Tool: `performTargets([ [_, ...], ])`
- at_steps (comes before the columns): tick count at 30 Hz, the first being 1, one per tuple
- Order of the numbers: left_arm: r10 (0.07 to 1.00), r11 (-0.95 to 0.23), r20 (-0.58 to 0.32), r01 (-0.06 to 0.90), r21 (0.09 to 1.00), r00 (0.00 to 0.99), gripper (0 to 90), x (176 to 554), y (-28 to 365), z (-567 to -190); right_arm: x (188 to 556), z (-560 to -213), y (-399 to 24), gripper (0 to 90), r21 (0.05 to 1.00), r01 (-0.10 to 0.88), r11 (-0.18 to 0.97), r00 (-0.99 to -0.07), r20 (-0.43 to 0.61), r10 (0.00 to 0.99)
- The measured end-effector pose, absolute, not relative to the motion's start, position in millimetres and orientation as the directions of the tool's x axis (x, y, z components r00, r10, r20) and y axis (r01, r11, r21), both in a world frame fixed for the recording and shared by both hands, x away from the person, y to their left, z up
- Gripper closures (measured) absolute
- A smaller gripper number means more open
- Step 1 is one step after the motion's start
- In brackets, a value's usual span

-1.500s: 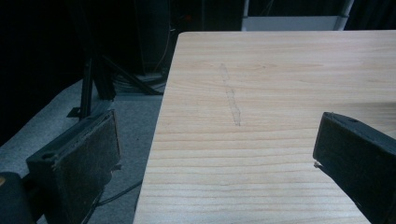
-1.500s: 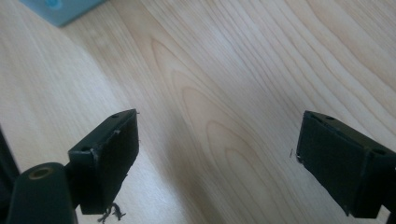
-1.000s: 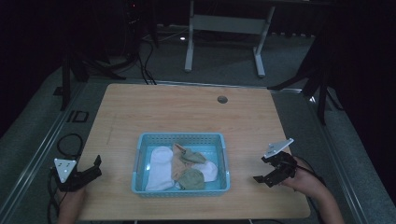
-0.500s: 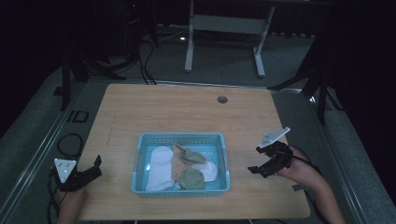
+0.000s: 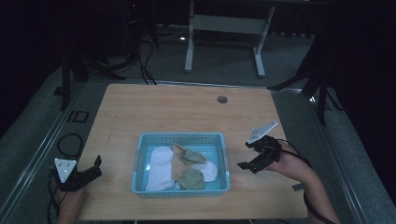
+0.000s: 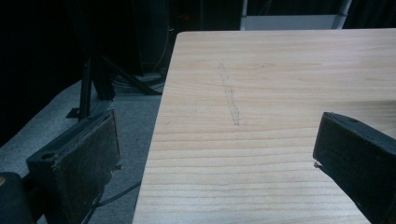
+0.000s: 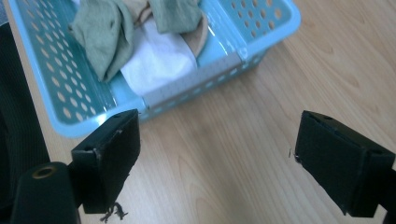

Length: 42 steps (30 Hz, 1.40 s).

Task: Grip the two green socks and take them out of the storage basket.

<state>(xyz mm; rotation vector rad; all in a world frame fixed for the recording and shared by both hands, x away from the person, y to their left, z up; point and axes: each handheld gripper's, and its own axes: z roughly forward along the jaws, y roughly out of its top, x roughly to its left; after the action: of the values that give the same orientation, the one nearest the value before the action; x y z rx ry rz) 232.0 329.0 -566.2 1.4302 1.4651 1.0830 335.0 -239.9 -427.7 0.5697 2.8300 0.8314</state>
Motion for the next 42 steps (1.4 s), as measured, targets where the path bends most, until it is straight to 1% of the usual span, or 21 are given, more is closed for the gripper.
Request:
performTargets([
  [9, 0.999, -0.007, 0.019, 0.310, 0.951, -0.035, 0.4, 231.9, 329.2, -566.3, 341.1, -426.8, -220.0, 15.0, 0.537, 0.297, 0.790, -0.930, -0.024, 0.366],
  [10, 0.999, -0.008, 0.020, 0.309, 0.951, -0.035, 0.4, 231.9, 329.1, -566.3, 342.0, -426.4, -215.4, 16.8, 0.532, 0.292, 0.795, -0.934, -0.020, 0.356],
  [16, 0.999, -0.010, 0.021, 0.308, 0.951, -0.033, 0.4, 231.7, 329.0, -566.3, 345.1, -427.0, -201.6, 16.9, 0.524, 0.275, 0.806, -0.943, -0.017, 0.333],
  [18, 0.999, -0.010, 0.021, 0.308, 0.951, -0.032, 0.4, 231.7, 329.0, -566.3, 346.3, -427.6, -196.2, 17.0, 0.518, 0.268, 0.813, -0.946, -0.018, 0.324],
  [19, 0.999, -0.010, 0.020, 0.308, 0.951, -0.032, 0.3, 231.7, 329.1, -566.3, 347.9, -428.7, -191.3, 18.6, 0.514, 0.264, 0.816, -0.948, -0.018, 0.318],
  [28, 0.999, -0.014, 0.023, 0.308, 0.951, -0.027, 0.3, 231.6, 328.6, -566.3, 352.9, -435.2, -173.8, 19.9, 0.502, 0.232, 0.833, -0.957, -0.035, 0.288],
  [40, 0.999, -0.021, 0.030, 0.306, 0.952, -0.026, 0.4, 231.8, 327.5, -566.4, 362.1, -438.6, -156.4, 21.4, 0.494, 0.237, 0.837, -0.960, -0.011, 0.278],
  [42, 0.999, -0.018, 0.027, 0.306, 0.952, -0.027, 0.3, 231.7, 327.9, -566.4, 364.2, -440.9, -150.1, 23.2, 0.489, 0.234, 0.841, -0.962, -0.009, 0.273],
])
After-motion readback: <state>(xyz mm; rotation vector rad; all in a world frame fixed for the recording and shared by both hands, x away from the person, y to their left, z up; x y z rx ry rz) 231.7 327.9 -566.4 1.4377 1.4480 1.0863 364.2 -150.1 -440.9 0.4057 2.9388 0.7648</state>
